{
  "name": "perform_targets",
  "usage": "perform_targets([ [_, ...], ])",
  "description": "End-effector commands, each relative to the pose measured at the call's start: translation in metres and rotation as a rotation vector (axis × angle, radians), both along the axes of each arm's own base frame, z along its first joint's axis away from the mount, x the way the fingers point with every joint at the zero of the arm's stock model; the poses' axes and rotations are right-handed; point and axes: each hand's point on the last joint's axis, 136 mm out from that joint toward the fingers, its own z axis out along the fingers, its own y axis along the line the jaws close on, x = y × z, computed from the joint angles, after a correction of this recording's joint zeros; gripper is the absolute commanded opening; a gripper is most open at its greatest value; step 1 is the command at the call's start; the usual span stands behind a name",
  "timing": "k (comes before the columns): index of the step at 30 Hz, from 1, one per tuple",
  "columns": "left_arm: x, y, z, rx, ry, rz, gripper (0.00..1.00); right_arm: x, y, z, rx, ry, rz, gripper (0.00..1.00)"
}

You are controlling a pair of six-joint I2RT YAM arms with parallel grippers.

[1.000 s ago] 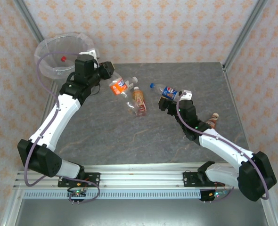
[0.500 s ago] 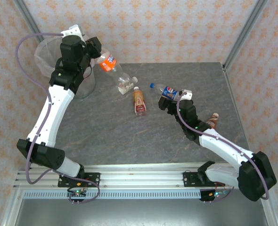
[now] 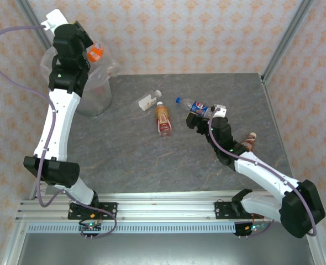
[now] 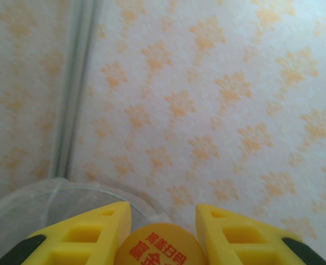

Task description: Put the plastic bottles in the bin

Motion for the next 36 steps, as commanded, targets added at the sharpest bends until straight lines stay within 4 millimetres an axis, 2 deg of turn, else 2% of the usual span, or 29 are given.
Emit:
perform_targets([
  [1,-0.008,0.031,0.034,0.018,-0.1,0.098,0.0,0.0,-0.005,0.007,0.011,-0.027,-0.022,0.99],
  [6,0.001,0.057,0.04,0.094,-0.057,0.197,0.0,-0.001,-0.005,0.005,0.005,-0.023,-0.016,0.99],
  [12,0.015,0.083,0.023,0.104,0.06,0.26,0.0,-0.001,-0.008,0.003,0.004,-0.021,-0.033,0.99],
  [13,0.025,0.086,0.011,0.1,0.098,0.257,0.0,-0.001,-0.008,0.003,0.004,-0.022,-0.03,0.99],
  [17,0.036,0.088,-0.006,0.102,0.169,0.233,0.0,-0.002,-0.005,0.002,0.004,-0.017,-0.013,0.99],
  [23,0.042,0.091,-0.03,0.087,0.256,0.17,0.0,-0.001,-0.008,0.0,-0.01,-0.011,-0.027,0.99],
  [29,0.043,0.101,-0.07,0.016,0.374,0.131,0.0,-0.002,-0.003,0.001,-0.005,-0.009,0.0,0.99],
  [36,0.061,0.1,-0.116,-0.038,0.482,0.06,0.0,-0.003,0.005,0.005,-0.004,-0.013,0.046,0.99],
])
